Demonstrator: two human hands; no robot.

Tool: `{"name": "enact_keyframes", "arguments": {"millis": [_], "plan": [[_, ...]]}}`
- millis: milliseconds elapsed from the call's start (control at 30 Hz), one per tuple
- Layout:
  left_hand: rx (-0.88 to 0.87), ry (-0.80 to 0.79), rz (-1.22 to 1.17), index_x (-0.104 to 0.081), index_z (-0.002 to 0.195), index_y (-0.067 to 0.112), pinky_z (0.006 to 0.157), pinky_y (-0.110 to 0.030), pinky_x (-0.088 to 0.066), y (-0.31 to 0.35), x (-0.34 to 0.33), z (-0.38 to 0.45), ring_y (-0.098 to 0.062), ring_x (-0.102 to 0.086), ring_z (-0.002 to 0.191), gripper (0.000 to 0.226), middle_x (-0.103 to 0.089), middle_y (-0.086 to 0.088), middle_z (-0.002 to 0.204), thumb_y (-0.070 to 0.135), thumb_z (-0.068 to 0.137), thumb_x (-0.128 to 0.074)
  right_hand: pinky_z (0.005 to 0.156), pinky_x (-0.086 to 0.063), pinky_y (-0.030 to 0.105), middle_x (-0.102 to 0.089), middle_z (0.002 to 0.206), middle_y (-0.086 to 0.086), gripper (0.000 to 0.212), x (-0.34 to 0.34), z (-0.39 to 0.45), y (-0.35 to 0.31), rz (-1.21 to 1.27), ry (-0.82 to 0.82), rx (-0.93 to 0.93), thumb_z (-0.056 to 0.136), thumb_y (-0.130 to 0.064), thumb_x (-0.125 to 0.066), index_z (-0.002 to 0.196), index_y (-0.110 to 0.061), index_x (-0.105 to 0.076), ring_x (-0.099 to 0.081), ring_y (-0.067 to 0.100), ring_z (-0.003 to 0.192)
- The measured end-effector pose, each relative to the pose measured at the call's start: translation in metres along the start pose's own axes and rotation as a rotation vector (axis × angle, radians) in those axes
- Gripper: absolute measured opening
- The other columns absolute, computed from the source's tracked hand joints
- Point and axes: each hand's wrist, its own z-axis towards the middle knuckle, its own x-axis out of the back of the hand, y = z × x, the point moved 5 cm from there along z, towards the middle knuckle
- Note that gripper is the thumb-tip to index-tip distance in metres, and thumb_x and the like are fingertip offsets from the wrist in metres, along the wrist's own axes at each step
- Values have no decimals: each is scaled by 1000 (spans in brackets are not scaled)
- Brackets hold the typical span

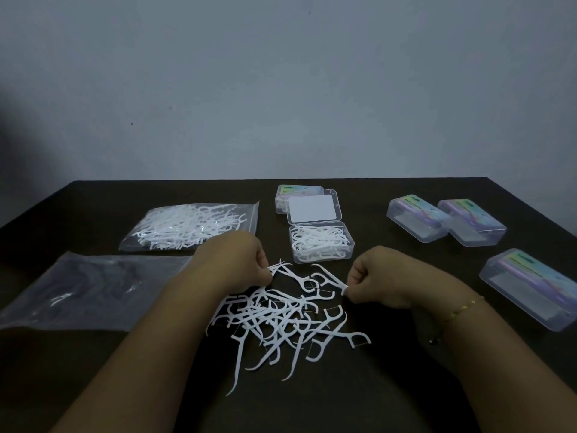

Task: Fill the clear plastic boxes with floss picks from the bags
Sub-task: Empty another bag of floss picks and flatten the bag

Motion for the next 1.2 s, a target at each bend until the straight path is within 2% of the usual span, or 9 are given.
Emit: {"name": "enact_keyframes", "arguments": {"millis": [233,367,567,767,867,933,1000,1067,1200], "plan": [[9,51,-19,-66,70,31,73,-28,-54,-4,8,-2,-6,-62,75,11,-67,12,76,35,80,-71,79,-50,28,-53,86,-14,25,-5,2,-8,-133,204,85,82,-46,-65,99,-29,-60,-54,6,85],[10,112,-25,-65,69,29,73,-29,-54,-6,14,-3,-6,-62,72,11,-68,11,75,31,80,-69,80,-52,28,-60,85,-12,8,-6,2,-16,-123,198,128,89,-33,-61,89,-27,-67,-57,6,82],[6,242,-150,-61,72,33,73,-31,-53,-2,22,-3,-8,-60,75,13,-64,13,76,28,84,-65,80,-54,27,-67,86,-8,7,-4,1,-10,-109,88,50,85,-23,-67,77,-23,-68,-63,9,84],[-52,441,-401,-68,86,32,73,-26,-50,8,20,-1,-2,-59,73,7,-64,16,78,27,88,-64,74,-54,30,-71,92,3,13,-5,-1,-10,-196,70,13,83,-26,-66,90,-16,-70,-58,12,65],[-94,542,-466,-74,93,27,76,-27,-54,19,16,5,1,-61,72,11,-67,16,79,27,86,-66,77,-57,34,-71,90,3,16,-8,-1,-12,-221,89,12,82,-28,-66,92,-15,-70,-63,16,71],[-148,575,-478,-74,99,26,81,-32,-55,31,12,10,-3,-64,80,16,-71,12,89,29,86,-66,78,-57,35,-71,90,4,17,-8,-1,-13,-226,95,26,83,-28,-65,92,-15,-70,-66,18,78],[-202,557,-420,-70,111,26,96,-30,-46,43,4,14,-9,-61,98,26,-70,6,107,35,88,-64,79,-56,35,-71,91,4,17,-8,-1,-14,-223,107,43,83,-27,-65,93,-14,-70,-67,19,82],[-244,512,-281,-60,127,26,99,-21,-26,50,-4,15,-11,-49,119,41,-61,4,127,44,90,-58,81,-55,35,-70,92,2,15,-8,-1,-15,-226,129,70,83,-27,-65,92,-16,-69,-65,17,84],[-227,427,-227,-35,146,25,109,-32,-23,45,-11,16,-14,-30,135,78,-40,4,147,61,81,-59,80,-55,38,-66,88,0,11,-5,0,-16,-193,238,138,82,-27,-62,85,-18,-67,-62,16,82]]}}
